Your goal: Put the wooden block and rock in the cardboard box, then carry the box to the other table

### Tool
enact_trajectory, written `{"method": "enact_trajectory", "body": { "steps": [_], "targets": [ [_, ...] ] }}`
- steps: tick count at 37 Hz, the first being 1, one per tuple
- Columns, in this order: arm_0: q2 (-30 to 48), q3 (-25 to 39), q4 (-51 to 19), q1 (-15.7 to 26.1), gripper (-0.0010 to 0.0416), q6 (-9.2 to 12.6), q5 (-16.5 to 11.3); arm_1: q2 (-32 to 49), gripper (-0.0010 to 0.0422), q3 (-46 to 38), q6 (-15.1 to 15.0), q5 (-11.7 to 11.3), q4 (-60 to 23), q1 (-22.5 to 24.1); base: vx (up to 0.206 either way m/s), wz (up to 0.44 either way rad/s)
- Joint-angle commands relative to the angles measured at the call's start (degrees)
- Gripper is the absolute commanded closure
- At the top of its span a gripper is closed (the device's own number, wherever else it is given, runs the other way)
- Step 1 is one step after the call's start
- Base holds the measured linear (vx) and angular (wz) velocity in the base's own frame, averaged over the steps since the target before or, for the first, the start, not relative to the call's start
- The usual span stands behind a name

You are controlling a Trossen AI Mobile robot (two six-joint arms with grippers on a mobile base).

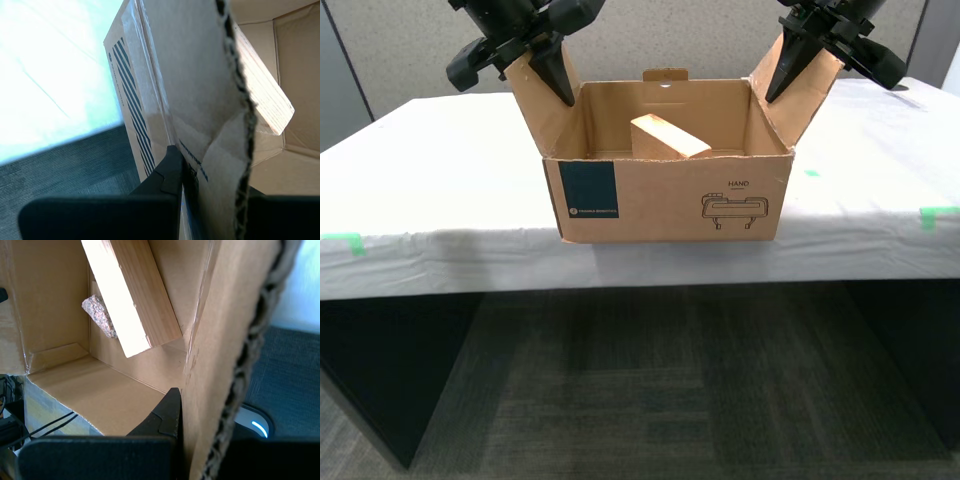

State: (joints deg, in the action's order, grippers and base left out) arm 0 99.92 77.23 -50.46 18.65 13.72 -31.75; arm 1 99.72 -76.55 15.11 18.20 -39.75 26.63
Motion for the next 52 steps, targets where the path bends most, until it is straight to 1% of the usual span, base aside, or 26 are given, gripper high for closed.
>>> {"method": "enact_trajectory", "body": {
  "steps": [1, 9, 13, 16, 21, 25, 28, 31, 41, 46, 48, 52],
  "targets": [
    [-0.1, 0.1, 0.6, 0.2, 0.0406, -0.3, -1.4, -0.1, 0.0413, -0.1, -0.1, 1.9, 0.0, 0.2, 0.157, 0.021],
    [-0.1, 0.1, 0.5, 0.2, 0.0406, -0.3, -1.4, -0.1, 0.0412, -0.1, 1.0, 1.8, -0.3, 0.3, 0.152, 0.017],
    [-0.1, 0.1, 0.4, 0.3, 0.0406, -1.0, -1.4, -0.1, 0.0413, -0.1, 1.0, 1.8, -0.7, 0.3, 0.150, 0.009],
    [-0.1, 0.1, 0.4, 0.3, 0.0406, -1.9, -1.4, -0.1, 0.0413, -0.1, 2.0, 1.7, -0.9, 0.3, 0.145, 0.008],
    [-0.1, 0.1, 0.5, 0.3, 0.0406, -2.0, -1.4, -0.1, 0.0413, -0.1, 2.6, 1.5, -0.9, 0.4, 0.146, 0.006],
    [-0.1, 0.1, 0.5, 0.3, 0.0406, -2.0, -1.4, -0.1, 0.0413, -0.1, 4.8, -0.3, -0.8, 0.4, 0.151, 0.003],
    [-0.1, 0.1, 0.5, 0.5, 0.0406, -2.5, -1.4, -0.1, 0.0413, -0.1, 5.5, -1.7, -0.8, 0.4, 0.150, 0.002],
    [-0.1, 0.1, 0.5, 0.7, 0.0406, -2.8, -1.4, -0.1, 0.0413, -0.1, 5.5, -2.6, -0.9, 0.4, 0.150, -0.005],
    [-0.1, 0.1, 0.2, 1.6, 0.0406, -2.8, -1.4, -0.3, 0.0413, -0.1, 5.4, -2.6, -1.8, 0.4, 0.140, -0.075],
    [-0.1, 0.1, 0.3, 2.8, 0.0406, -2.7, -1.4, -0.4, 0.0413, -0.1, 3.7, -2.6, -1.9, 0.4, 0.137, -0.045],
    [-0.1, 0.1, 0.3, 3.6, 0.0406, -2.1, -1.4, -0.4, 0.0413, -0.1, 3.5, -2.5, -1.9, 0.4, 0.137, -0.047],
    [-0.1, 0.1, 0.3, 5.2, 0.0406, -1.4, -1.4, -0.8, 0.0413, 0.6, 2.7, -2.3, -1.9, 0.3, 0.139, -0.042]
  ]
}}
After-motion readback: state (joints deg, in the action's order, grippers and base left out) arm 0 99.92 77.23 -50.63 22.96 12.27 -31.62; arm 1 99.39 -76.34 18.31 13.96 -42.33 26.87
